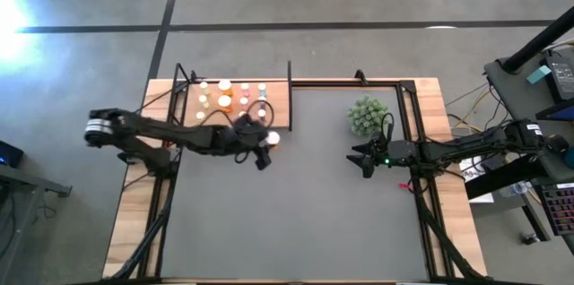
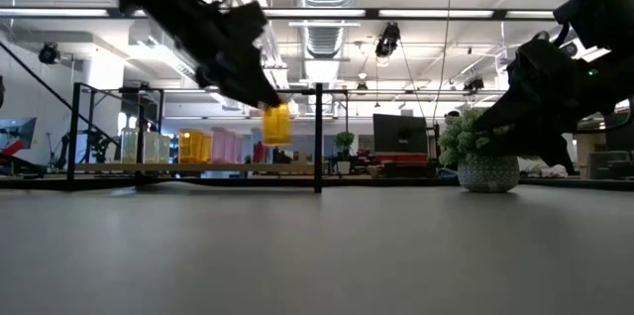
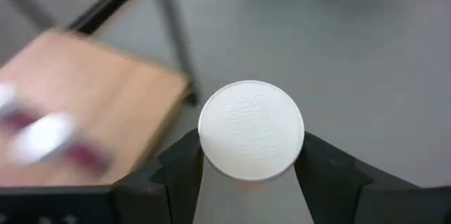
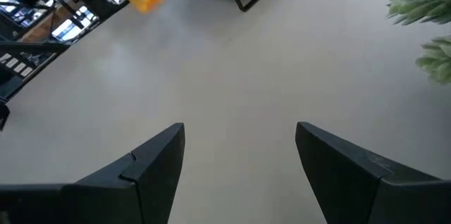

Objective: Pick and place medicine bottles onto shelf by color
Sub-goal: Put the orange pill bottle on the shelf aligned with the other orange bottles

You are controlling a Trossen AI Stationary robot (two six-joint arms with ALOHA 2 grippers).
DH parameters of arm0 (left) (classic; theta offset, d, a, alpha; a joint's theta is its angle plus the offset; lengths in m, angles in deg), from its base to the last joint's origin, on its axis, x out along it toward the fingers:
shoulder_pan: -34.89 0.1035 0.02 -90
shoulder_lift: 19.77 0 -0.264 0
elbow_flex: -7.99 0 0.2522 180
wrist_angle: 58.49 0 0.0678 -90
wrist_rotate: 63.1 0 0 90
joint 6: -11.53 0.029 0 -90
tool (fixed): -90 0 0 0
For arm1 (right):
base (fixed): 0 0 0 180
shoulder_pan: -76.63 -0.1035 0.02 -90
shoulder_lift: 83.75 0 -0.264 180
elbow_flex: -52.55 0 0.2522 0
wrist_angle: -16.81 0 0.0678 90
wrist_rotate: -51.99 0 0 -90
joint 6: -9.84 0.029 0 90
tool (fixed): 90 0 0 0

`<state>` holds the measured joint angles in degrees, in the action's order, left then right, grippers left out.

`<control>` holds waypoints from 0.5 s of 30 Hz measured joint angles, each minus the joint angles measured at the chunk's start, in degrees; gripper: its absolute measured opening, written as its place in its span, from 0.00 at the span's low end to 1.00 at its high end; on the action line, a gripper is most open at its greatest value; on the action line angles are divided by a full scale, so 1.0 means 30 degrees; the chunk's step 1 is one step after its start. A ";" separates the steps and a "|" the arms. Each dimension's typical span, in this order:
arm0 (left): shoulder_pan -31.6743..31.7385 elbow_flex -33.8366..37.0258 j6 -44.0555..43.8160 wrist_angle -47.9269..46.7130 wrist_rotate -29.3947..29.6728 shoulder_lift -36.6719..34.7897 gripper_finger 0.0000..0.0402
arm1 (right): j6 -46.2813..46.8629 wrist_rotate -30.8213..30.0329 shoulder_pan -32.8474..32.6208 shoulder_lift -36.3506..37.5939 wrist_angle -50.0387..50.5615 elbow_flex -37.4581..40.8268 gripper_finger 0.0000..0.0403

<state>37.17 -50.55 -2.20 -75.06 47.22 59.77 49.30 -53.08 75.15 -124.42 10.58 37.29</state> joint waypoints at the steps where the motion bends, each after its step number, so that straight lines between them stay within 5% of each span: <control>1: 0.0000 0.0012 -0.0442 -0.1005 0.0407 -0.0661 0.46 | 0.0000 0.0004 0.0000 -0.0004 -0.0004 0.0000 0.65; 11: -0.0044 0.0087 -0.6413 -1.0735 0.4594 -0.5725 0.46 | 0.0000 0.0006 -0.0001 0.0007 -0.0003 0.0000 0.65; 15: -0.0050 0.1196 -0.9040 -1.1873 0.5716 -0.6985 0.46 | 0.0000 0.0000 0.0000 0.0007 0.0000 0.0000 0.65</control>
<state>37.02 -46.96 -29.31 -110.68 64.37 38.82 49.30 -53.08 75.15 -124.40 10.58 37.29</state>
